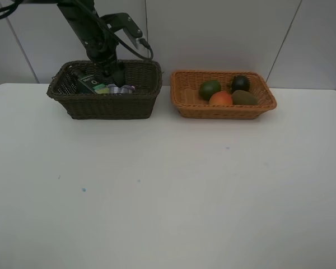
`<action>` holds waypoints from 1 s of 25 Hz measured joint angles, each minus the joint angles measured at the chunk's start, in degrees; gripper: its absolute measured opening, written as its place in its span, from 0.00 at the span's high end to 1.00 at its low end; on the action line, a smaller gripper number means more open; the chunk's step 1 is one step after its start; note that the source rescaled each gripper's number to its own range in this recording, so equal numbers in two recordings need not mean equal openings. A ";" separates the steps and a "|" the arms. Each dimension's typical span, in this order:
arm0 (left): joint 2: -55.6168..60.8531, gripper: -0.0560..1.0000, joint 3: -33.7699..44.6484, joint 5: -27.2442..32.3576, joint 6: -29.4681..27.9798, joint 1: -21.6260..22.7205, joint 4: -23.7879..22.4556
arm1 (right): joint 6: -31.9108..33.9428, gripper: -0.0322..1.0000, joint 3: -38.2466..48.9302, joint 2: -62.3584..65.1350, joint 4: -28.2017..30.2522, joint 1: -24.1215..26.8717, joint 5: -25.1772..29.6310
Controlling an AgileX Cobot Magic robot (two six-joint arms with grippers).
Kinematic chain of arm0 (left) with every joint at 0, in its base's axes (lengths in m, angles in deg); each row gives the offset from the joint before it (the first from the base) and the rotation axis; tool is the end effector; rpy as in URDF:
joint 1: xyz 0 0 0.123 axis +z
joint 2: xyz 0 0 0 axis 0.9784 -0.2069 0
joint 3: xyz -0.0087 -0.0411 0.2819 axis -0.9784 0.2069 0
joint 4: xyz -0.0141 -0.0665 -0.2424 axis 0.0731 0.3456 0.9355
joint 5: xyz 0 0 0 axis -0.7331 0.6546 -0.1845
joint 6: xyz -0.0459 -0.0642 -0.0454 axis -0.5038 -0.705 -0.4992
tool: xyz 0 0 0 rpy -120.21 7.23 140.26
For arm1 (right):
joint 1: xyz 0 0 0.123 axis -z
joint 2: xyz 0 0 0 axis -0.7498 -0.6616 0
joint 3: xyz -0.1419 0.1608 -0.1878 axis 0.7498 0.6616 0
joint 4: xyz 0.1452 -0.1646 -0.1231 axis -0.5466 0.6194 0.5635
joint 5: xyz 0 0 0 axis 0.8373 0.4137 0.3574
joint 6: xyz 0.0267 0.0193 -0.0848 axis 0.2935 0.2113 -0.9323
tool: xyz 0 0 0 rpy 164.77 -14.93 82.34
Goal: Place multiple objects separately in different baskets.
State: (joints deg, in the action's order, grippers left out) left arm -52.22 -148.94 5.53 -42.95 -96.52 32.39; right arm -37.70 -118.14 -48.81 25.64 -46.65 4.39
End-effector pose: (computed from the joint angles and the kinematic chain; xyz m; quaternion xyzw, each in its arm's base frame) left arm 0.4642 -0.1560 0.2100 0.4924 0.8339 0.0465 0.2451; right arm -0.0079 0.0003 0.2832 0.0060 0.8464 -0.0142 0.5323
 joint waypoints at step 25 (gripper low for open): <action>15.85 0.00 0.00 16.77 -15.75 0.00 -1.75 | 0.00 0.06 0.00 0.00 0.00 0.00 0.00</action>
State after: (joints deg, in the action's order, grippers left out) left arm -36.37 -148.94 22.30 -58.70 -96.52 30.64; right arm -37.70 -118.14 -48.81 25.64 -46.65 4.39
